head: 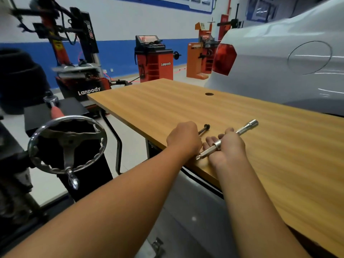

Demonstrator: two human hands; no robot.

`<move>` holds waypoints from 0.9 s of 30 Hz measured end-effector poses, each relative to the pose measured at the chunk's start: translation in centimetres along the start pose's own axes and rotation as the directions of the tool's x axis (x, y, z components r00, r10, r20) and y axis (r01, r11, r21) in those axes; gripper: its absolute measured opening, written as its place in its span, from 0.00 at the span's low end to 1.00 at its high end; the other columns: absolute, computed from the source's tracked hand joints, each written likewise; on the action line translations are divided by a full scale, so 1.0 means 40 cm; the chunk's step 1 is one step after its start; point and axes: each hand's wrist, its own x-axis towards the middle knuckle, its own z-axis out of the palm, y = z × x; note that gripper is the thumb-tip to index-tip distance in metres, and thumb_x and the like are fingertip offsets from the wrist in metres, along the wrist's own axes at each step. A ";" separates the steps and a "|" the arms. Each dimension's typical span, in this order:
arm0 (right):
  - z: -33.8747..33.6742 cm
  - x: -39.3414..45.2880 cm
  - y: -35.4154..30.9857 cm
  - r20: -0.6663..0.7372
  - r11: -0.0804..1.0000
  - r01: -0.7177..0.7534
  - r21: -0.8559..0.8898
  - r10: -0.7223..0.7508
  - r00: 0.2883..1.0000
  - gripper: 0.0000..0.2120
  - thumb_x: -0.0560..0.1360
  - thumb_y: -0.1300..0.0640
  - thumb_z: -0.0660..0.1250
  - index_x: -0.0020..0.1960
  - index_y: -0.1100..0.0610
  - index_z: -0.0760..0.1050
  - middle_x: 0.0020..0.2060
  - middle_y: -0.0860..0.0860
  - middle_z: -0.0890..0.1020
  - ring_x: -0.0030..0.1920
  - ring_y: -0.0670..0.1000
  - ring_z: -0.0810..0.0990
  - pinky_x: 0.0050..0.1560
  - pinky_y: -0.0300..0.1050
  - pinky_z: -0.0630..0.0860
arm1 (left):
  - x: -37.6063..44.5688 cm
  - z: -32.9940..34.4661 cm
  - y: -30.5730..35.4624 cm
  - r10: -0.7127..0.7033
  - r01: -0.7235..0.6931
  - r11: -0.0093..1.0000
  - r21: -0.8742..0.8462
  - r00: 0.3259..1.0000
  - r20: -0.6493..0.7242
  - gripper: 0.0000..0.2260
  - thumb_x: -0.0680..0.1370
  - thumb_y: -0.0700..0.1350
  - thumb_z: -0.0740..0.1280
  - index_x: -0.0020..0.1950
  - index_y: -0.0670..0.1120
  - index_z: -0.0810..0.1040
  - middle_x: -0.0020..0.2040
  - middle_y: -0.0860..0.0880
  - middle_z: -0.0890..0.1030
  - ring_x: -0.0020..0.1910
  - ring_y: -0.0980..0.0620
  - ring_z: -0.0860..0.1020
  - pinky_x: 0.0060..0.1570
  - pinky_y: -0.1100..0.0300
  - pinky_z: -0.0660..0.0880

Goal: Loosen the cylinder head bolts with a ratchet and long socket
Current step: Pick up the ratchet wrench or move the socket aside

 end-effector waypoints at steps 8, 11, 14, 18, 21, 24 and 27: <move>-0.016 -0.006 -0.019 0.049 0.987 -0.085 0.134 0.079 0.996 0.16 0.87 0.50 0.57 0.49 0.61 0.69 0.58 0.64 0.79 0.64 0.64 0.81 0.61 0.62 0.76 | 0.002 -0.024 -0.032 0.022 -0.019 0.993 -0.120 0.999 0.024 0.14 0.75 0.56 0.77 0.51 0.48 0.81 0.44 0.51 0.79 0.43 0.50 0.80 0.46 0.52 0.83; -0.014 -0.012 -0.024 0.035 0.984 -0.102 0.147 0.098 0.995 0.16 0.87 0.50 0.57 0.49 0.62 0.69 0.61 0.65 0.80 0.62 0.65 0.81 0.61 0.62 0.76 | -0.007 -0.024 -0.034 0.036 -0.031 0.991 -0.127 0.999 0.037 0.14 0.75 0.57 0.77 0.44 0.51 0.76 0.42 0.50 0.79 0.42 0.50 0.80 0.46 0.51 0.84; -0.014 -0.023 -0.026 0.013 0.989 -0.095 0.116 0.094 0.995 0.15 0.87 0.50 0.57 0.50 0.61 0.69 0.59 0.63 0.81 0.58 0.63 0.83 0.61 0.61 0.77 | -0.011 -0.039 -0.046 0.038 -0.035 0.988 -0.153 0.999 0.015 0.14 0.82 0.55 0.70 0.41 0.49 0.76 0.41 0.49 0.80 0.42 0.48 0.81 0.45 0.50 0.83; -0.019 -0.058 -0.015 -0.089 0.995 -0.052 0.085 0.060 0.994 0.13 0.86 0.50 0.58 0.52 0.60 0.71 0.50 0.59 0.84 0.43 0.55 0.86 0.49 0.53 0.83 | -0.042 -0.109 -0.093 0.065 -0.070 0.965 -0.254 0.998 -0.026 0.16 0.86 0.53 0.62 0.42 0.48 0.80 0.39 0.49 0.80 0.41 0.49 0.80 0.40 0.53 0.77; 0.023 -0.100 0.032 -0.030 0.999 0.043 0.019 -0.043 0.999 0.15 0.86 0.48 0.58 0.49 0.59 0.73 0.43 0.56 0.85 0.37 0.53 0.85 0.45 0.49 0.83 | -0.111 -0.199 -0.127 0.168 -0.078 0.866 -0.494 0.976 0.141 0.18 0.86 0.59 0.60 0.46 0.51 0.82 0.41 0.50 0.84 0.42 0.51 0.82 0.40 0.57 0.79; 0.124 -0.173 0.121 0.192 0.981 0.139 -0.132 -0.112 0.975 0.16 0.86 0.46 0.60 0.48 0.57 0.76 0.43 0.54 0.86 0.44 0.51 0.85 0.50 0.49 0.81 | -0.175 -0.303 -0.189 0.272 0.012 0.813 -0.581 0.875 0.399 0.20 0.86 0.62 0.58 0.52 0.49 0.81 0.40 0.48 0.86 0.38 0.53 0.85 0.37 0.62 0.81; 0.236 -0.258 0.222 0.458 0.928 0.237 -0.286 -0.084 0.885 0.14 0.86 0.47 0.61 0.49 0.56 0.77 0.43 0.53 0.88 0.44 0.50 0.86 0.45 0.48 0.78 | -0.224 -0.419 -0.294 0.218 -0.031 0.815 -0.578 0.942 0.257 0.13 0.88 0.51 0.60 0.50 0.45 0.76 0.37 0.44 0.79 0.28 0.53 0.79 0.29 0.60 0.76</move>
